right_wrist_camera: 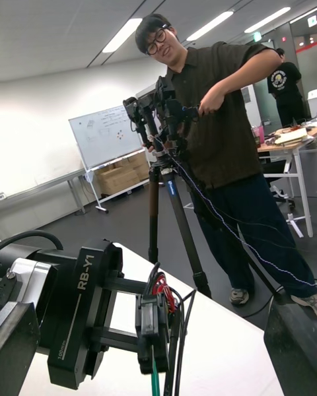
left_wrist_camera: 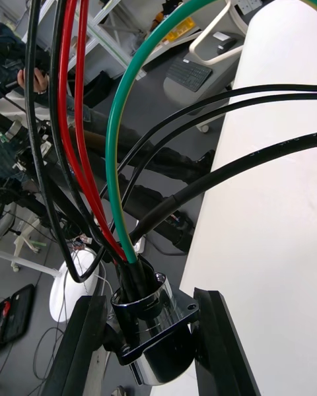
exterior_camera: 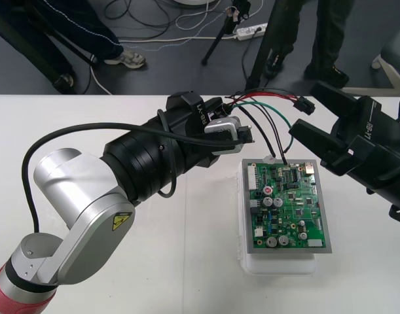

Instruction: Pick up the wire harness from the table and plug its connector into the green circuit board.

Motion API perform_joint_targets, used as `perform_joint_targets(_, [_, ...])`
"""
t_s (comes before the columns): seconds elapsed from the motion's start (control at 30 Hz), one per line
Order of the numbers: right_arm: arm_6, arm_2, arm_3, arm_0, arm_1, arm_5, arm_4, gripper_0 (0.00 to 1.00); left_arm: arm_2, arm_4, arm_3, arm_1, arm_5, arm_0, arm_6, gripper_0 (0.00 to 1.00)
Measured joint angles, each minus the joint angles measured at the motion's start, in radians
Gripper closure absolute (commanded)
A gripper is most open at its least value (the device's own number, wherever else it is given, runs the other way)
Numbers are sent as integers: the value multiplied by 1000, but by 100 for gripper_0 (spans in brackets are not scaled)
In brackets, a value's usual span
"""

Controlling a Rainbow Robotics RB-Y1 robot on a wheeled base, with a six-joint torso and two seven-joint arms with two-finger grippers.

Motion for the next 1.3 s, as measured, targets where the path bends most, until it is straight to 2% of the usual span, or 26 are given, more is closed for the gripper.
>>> perform_joint_targets(0.63, [0,30,0,-9,1,12,0,0,0,0,1,0,0,0,0,100])
perform_joint_targets(0.67, [0,30,0,-9,2,12,0,11,0,0,1,0,0,0,0,100])
perform_joint_targets(0.7, [0,30,0,-9,2,12,0,43,0,0,1,0,0,0,0,100])
perform_joint_targets(0.73, [0,30,0,-9,2,12,0,61,0,0,1,0,0,0,0,100])
perform_joint_targets(0.77, [0,30,0,-9,2,12,0,87,0,0,1,0,0,0,0,100])
perform_joint_targets(0.8, [0,30,0,-9,2,12,0,100,0,0,1,0,0,0,0,100])
perform_joint_targets(1.3, [0,30,0,-9,2,12,0,100,0,0,1,-1,0,0,0,100])
